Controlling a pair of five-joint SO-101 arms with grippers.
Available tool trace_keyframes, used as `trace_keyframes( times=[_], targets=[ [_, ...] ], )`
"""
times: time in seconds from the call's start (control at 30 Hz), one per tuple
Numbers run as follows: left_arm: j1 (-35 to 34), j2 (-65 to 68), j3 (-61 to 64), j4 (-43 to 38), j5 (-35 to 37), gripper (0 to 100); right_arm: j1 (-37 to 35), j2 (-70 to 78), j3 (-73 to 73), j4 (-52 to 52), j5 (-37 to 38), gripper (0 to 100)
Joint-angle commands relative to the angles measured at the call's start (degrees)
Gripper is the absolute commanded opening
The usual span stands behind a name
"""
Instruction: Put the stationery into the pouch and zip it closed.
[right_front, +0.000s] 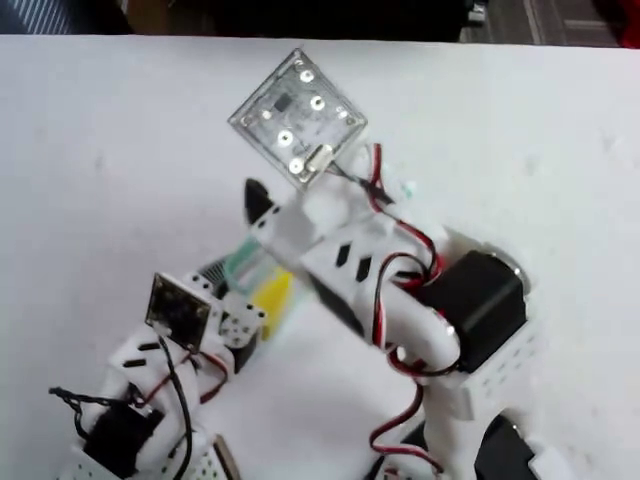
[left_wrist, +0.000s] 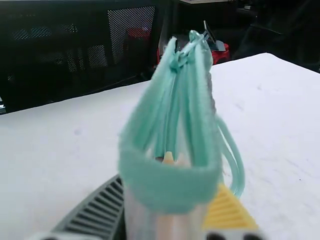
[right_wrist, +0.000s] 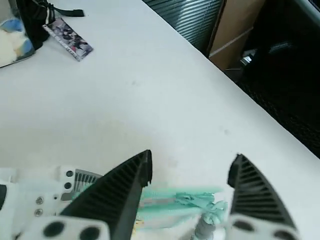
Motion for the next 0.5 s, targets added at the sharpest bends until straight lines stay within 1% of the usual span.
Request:
trace_keyframes(
  times=[0.0,0.1,0.2,0.3,0.47],
  targets=[
    [-3.8,-0.3,-2.5,-1.9,-0.4,9,9.7,-0.3,-0.1,-0.1,0.9,15.6],
    [-8.4,-0.3,-2.5,-3.7,-0.4,6,20.0,2.5,2.2,-2.8,0.4,10.8],
    [-10.5,-0.3,-2.5,-4.6,-0.4,3,26.9,7.4,7.0,-4.5,0.4,7.5],
    [-10.7,-0.3,-2.5,-4.6,-0.4,2,28.8,13.6,12.4,-4.4,0.4,6.7],
    [-10.7,-0.3,-2.4,-4.6,-0.4,2,28.4,22.7,19.2,-4.1,-1.0,7.9]
  ],
)
